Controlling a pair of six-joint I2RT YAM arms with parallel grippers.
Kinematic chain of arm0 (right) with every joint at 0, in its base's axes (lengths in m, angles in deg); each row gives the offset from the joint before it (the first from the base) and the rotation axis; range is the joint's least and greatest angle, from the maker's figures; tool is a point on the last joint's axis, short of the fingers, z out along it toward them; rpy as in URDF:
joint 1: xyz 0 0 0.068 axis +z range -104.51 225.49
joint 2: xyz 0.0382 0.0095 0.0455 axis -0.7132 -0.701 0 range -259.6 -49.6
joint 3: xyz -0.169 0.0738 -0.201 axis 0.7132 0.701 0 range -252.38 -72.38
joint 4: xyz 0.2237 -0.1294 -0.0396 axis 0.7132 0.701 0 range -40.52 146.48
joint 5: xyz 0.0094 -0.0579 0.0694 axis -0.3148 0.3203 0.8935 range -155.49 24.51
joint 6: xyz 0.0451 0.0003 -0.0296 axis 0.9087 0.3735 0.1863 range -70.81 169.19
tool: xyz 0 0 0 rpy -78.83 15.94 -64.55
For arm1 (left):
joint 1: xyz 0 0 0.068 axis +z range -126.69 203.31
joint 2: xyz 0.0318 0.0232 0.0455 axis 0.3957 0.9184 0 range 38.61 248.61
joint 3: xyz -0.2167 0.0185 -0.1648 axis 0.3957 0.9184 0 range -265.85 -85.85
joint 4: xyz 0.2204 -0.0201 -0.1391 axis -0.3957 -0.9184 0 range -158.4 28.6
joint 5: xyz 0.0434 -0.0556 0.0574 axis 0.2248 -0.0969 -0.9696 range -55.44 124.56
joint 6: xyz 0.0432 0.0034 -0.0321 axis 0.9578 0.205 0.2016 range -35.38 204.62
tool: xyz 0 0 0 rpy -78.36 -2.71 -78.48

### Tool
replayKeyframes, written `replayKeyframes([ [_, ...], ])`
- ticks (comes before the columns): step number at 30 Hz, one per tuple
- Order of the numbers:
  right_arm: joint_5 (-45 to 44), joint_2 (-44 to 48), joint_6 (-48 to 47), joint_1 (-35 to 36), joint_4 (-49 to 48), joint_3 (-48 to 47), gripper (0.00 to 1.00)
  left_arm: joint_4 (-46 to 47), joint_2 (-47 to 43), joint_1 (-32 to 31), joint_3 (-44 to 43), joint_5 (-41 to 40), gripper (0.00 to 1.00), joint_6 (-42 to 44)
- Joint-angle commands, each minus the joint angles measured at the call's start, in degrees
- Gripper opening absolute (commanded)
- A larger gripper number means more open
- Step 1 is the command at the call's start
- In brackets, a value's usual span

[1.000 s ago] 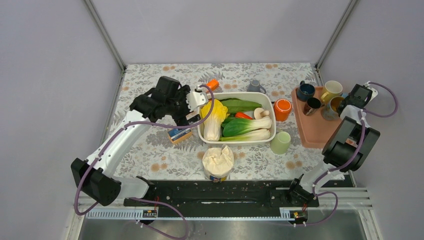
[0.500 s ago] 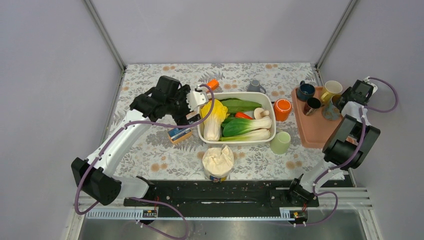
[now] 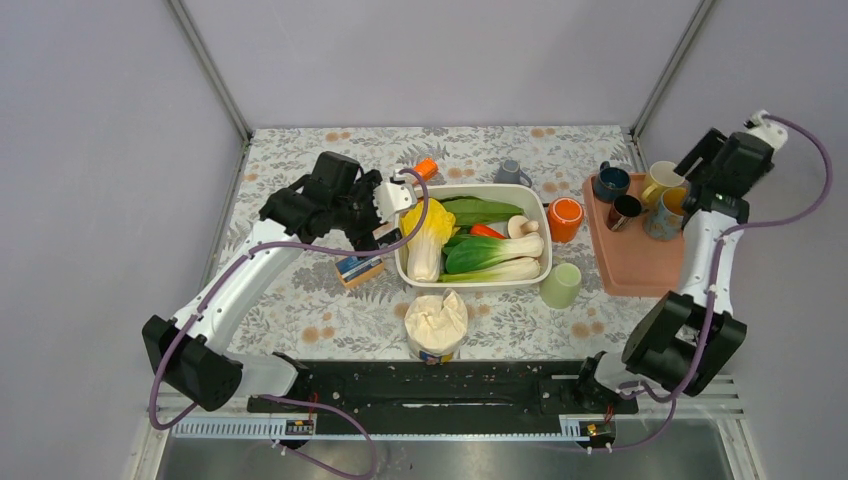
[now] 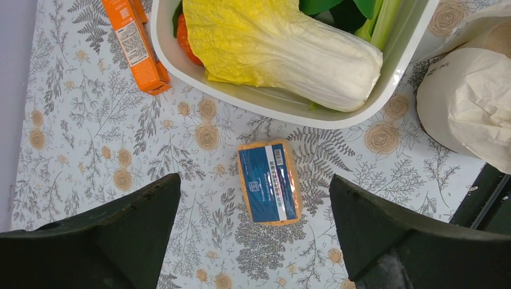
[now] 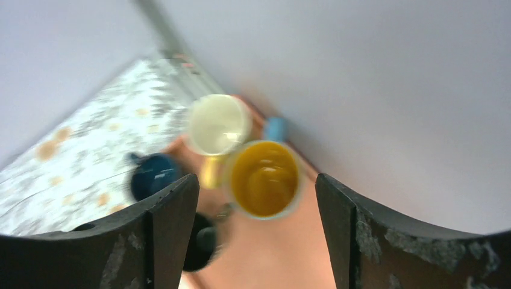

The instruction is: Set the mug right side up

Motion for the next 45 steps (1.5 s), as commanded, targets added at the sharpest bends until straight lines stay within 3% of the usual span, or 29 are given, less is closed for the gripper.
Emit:
replayKeyframes([
  [1,10.80,2.62,-10.25,11.63,1.63,-7.04,0.81,2.79,-1.78,0.38,0.45,2.05,0.97,-1.67],
  [3,14.74,0.84,-13.64,18.13,5.64,-10.68,0.83,3.20,-1.68,0.54,0.80,2.33,0.97,-2.03],
  [6,18.91,-2.02,-17.05,27.69,8.97,-13.44,0.99,3.67,-1.60,0.87,1.37,2.91,0.97,-2.45],
  [10,17.42,-8.79,-18.48,38.65,10.29,-16.60,0.99,3.82,-1.48,1.30,1.98,3.35,0.97,-2.35],
  [14,14.52,-19.89,-17.12,44.32,15.03,-25.25,1.00,3.95,-1.37,1.74,2.41,3.91,0.97,-2.44],
  [17,11.79,-27.81,-13.02,44.99,17.15,-33.10,0.99,3.96,-1.32,1.92,2.83,4.27,0.97,-2.33],
  [24,7.15,-45.51,-14.00,44.90,26.19,-49.78,0.99,4.22,-1.12,2.14,4.10,4.80,0.97,-1.88],
  [30,8.91,-59.01,-15.19,44.88,37.97,-68.80,0.99,4.47,-0.78,2.29,4.22,5.34,0.97,-1.99],
  [37,11.33,-60.36,-16.58,43.55,40.22,-67.04,0.99,4.49,-0.61,2.63,4.81,5.04,0.97,-1.49],
  [45,13.18,-62.61,-19.06,43.42,42.55,-67.51,0.92,5.15,0.17,2.72,3.82,5.95,0.97,-2.15],
])
